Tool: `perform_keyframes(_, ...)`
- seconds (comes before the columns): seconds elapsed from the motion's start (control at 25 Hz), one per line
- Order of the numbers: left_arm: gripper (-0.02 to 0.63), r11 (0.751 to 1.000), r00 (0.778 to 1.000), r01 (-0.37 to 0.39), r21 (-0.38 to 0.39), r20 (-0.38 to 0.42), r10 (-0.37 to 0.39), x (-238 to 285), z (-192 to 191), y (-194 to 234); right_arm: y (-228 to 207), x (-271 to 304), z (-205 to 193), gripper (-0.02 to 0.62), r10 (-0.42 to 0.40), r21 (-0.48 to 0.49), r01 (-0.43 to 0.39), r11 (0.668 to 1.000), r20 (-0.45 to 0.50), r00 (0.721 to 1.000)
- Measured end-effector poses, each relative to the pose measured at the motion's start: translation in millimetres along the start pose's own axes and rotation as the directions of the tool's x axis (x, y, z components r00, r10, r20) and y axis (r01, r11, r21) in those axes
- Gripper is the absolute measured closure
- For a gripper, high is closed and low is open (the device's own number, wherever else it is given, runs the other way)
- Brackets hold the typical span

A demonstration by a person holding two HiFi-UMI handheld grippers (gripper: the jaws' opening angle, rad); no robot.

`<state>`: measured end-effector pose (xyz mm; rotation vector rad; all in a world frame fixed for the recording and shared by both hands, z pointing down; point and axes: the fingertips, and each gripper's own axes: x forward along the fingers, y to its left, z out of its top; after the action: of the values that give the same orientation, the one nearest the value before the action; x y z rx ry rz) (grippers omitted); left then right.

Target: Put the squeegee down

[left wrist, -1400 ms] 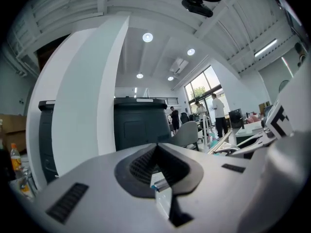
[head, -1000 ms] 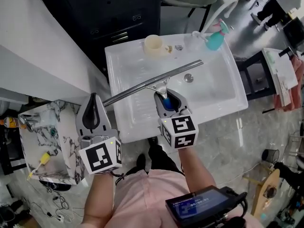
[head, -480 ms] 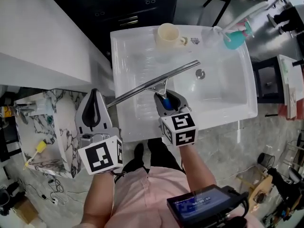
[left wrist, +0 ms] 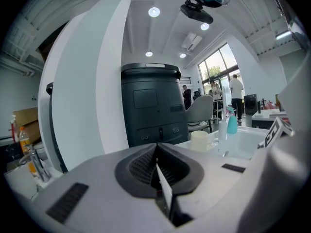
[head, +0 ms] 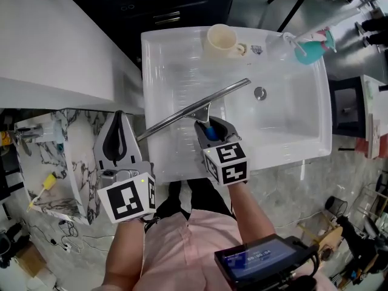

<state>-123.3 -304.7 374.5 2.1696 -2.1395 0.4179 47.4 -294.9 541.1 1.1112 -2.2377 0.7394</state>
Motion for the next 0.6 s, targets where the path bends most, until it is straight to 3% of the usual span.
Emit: perform_keyframes(0.6, 0.597, 1.0, 0.999, -0.011, -0.008, -0.034, 0.011, 13.0, -13.6, -0.2, 0.0, 21.8, -22.5, 0.482, 0.042, -0.003, -0.043, 0.999, -0.098, 0.994)
